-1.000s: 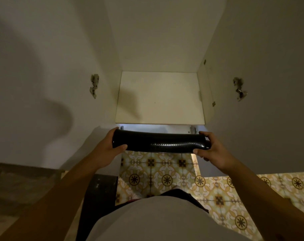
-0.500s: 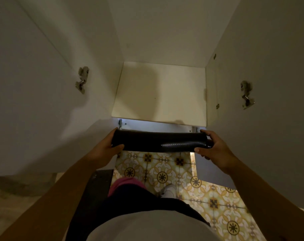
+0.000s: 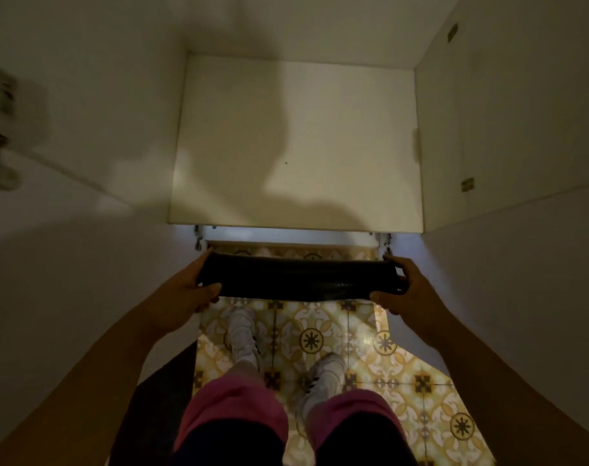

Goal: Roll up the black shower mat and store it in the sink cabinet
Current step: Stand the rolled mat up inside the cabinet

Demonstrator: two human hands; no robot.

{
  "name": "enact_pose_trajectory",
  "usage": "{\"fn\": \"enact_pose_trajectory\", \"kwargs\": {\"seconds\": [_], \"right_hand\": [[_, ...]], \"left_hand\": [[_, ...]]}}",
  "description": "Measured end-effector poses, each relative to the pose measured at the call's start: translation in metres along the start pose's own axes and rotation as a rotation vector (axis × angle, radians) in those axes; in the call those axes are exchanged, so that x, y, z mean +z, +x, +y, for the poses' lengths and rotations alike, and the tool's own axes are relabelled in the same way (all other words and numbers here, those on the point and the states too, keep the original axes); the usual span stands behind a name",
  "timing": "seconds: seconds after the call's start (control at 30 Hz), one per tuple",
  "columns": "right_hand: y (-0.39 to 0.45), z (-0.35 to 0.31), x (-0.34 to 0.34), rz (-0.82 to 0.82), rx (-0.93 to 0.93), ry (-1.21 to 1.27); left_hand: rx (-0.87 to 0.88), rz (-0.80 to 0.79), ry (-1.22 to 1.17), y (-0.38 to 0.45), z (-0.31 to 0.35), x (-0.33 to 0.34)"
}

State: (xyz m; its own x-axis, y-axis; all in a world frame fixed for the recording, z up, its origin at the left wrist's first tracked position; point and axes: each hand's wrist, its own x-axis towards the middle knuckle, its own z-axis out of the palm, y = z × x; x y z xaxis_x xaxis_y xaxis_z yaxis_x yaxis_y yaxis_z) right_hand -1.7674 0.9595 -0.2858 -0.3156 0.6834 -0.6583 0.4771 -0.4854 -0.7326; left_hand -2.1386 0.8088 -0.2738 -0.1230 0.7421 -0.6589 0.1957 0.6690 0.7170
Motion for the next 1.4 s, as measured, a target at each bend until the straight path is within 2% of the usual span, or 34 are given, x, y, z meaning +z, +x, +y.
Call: {"fn": "enact_pose_trajectory", "kwargs": {"seconds": [0.3,0.5,0.63,0.87,1.07,1.23,1.3,1.4], "right_hand": [[0.197,0.157,0.07,0.051,0.037,0.05],[0.314,0.242,0.114,0.045,0.011,0.135],[0.38,0.271,0.134,0.001,-0.03,0.228],[0.441,0.26,0.152,-0.068,-0.159,0.289],[0.46,0.245,0.159,-0.012,-0.156,0.38],[0.47,0.231,0.159,-0.004,-0.166,0.345],[0.468,0.232,0.166,0.089,-0.186,0.289],[0.458,0.236,0.188,0.438,-0.132,0.119]], "left_hand": [[-0.096,0.049,0.078,0.204,-0.176,0.014],[-0.013,0.172,0.009,0.297,-0.273,0.02],[0.052,0.225,-0.052,0.337,-0.32,0.026],[0.113,0.307,-0.171,0.37,-0.334,0.022],[0.162,0.353,-0.17,0.387,-0.312,0.023],[0.171,0.332,-0.158,0.396,-0.319,0.019],[0.174,0.328,-0.129,0.4,-0.321,0.017],[0.19,0.38,-0.032,0.398,-0.32,0.018]]}}
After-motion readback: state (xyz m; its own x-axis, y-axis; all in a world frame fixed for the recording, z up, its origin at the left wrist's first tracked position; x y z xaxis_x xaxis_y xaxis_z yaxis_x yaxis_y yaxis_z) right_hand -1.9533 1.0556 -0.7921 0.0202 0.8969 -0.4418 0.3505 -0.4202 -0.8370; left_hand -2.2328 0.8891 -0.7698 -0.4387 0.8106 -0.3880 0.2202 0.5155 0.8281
